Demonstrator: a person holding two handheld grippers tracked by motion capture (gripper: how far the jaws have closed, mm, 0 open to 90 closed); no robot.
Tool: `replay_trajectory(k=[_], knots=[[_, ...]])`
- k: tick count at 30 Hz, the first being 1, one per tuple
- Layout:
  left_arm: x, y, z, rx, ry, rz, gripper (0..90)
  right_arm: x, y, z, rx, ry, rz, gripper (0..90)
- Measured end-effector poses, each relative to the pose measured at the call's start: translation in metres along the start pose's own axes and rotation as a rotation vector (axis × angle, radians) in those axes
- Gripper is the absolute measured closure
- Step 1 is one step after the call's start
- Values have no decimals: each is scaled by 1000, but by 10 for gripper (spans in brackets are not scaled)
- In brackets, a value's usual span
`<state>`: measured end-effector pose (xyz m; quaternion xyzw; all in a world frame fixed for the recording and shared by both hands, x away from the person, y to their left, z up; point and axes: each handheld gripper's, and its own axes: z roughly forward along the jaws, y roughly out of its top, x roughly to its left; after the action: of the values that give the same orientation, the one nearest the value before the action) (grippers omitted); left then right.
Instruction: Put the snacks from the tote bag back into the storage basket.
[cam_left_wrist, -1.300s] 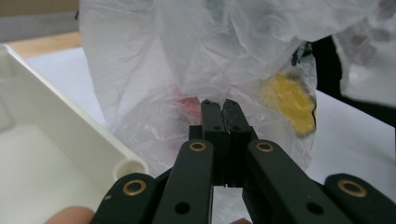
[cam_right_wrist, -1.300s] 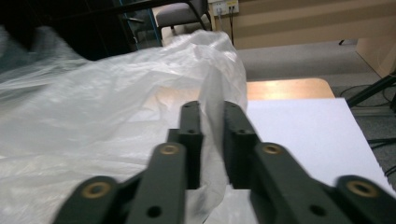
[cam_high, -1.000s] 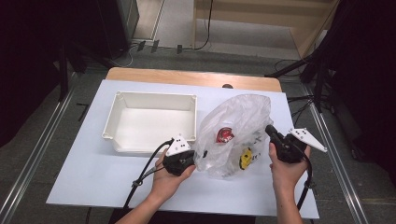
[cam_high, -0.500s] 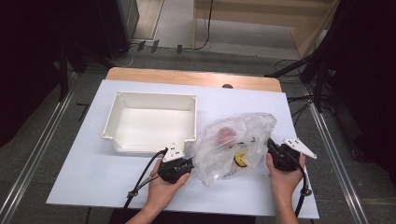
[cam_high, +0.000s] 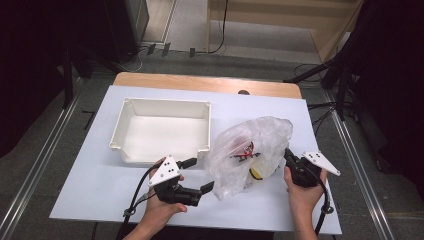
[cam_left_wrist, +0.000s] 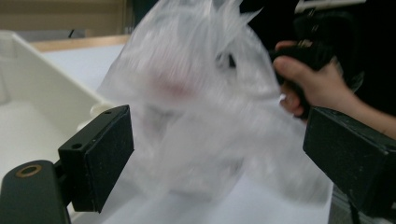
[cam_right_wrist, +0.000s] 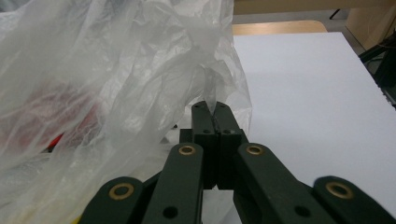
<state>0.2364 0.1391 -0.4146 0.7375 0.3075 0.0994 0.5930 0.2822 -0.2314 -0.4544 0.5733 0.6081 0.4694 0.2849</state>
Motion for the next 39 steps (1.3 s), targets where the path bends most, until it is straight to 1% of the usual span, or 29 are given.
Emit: replay_trajectory(k=[1, 2, 4, 5, 7, 8, 9, 10, 11, 12, 13, 14, 15, 17, 18, 19, 20, 21, 22, 23, 24, 25, 28, 30, 33, 35, 37, 38, 39], knots=[[-2, 4, 2, -7, -4, -1, 92, 1, 0, 0, -1, 1, -6, 900], [-3, 8, 5, -2, 6, 4, 82, 2, -1, 0, 1, 2, -11, 900], [-5, 12, 17, 35, 47, 21, 81, 5, -2, 1, 5, 7, -26, 900], [-4, 11, 23, 57, 75, 32, 94, 6, -3, 1, 9, 9, -35, 900], [-1, 7, 35, 114, 136, 22, 182, 6, -5, 2, 15, 12, -41, 900], [1, 4, 40, 133, 151, 12, 224, 6, -6, 2, 18, 11, -36, 900], [2, 1, 44, 146, 173, 17, 304, 4, -7, 3, 21, 10, -34, 900], [3, -3, 47, 154, 203, 26, 413, 2, -9, 3, 28, 8, -32, 900], [4, -6, 50, 166, 229, 32, 493, 1, -11, 2, 38, 8, -32, 900], [5, -8, 53, 176, 237, 34, 603, -2, -15, 2, 51, 3, -37, 900], [6, -10, 55, 188, 251, 34, 675, -4, -17, 2, 63, -3, -41, 900], [7, -12, 56, 197, 263, 33, 721, -7, -19, 1, 75, -8, -38, 900], [9, -13, 57, 201, 265, 32, 772, -9, -21, 0, 83, -10, -36, 900], [14, -17, 60, 232, 261, 9, 850, -14, -25, -1, 101, -17, -32, 900], [16, -18, 61, 237, 254, -2, 866, -16, -26, -2, 106, -15, -31, 900], [16, -19, 62, 237, 250, -5, 875, -17, -27, -4, 100, -11, -32, 885], [15, -19, 62, 234, 248, 2, 878, -17, -27, -7, 91, -13, -34, 823], [14, -18, 61, 228, 246, 5, 877, -17, -25, -10, 79, -11, -35, 730], [13, -17, 61, 221, 246, 6, 877, -16, -24, -13, 63, -7, -33, 668], [12, -16, 61, 218, 247, 8, 876, -15, -21, -18, 47, 6, -27, 630], [11, -16, 61, 208, 248, 6, 876, -15, -19, -23, 27, 14, -37, 588], [11, -15, 60, 206, 247, 7, 876, -15, -16, -28, 9, 18, -32, 552], [11, -15, 60, 197, 245, -1, 875, -17, -7, -42, -35, 2, -24, 508], [11, -14, 60, 194, 248, 0, 873, -18, -2, -50, -54, -13, -11, 458], [10, -13, 61, 189, 254, 1, 869, -19, 6, -58, -81, -11, -9, 410], [9, -12, 61, 195, 261, 3, 860, -18, 13, -61, -106, -12, -9, 385], [9, -12, 61, 195, 264, 2, 851, -14, 20, -64, -127, 1, -8, 348], [9, -12, 61, 194, 263, 3, 851, -13, 24, -65, -138, 15, -9, 321], [9, -12, 61, 194, 263, 4, 852, -11, 27, -66, -146, 37, -7, 274]])
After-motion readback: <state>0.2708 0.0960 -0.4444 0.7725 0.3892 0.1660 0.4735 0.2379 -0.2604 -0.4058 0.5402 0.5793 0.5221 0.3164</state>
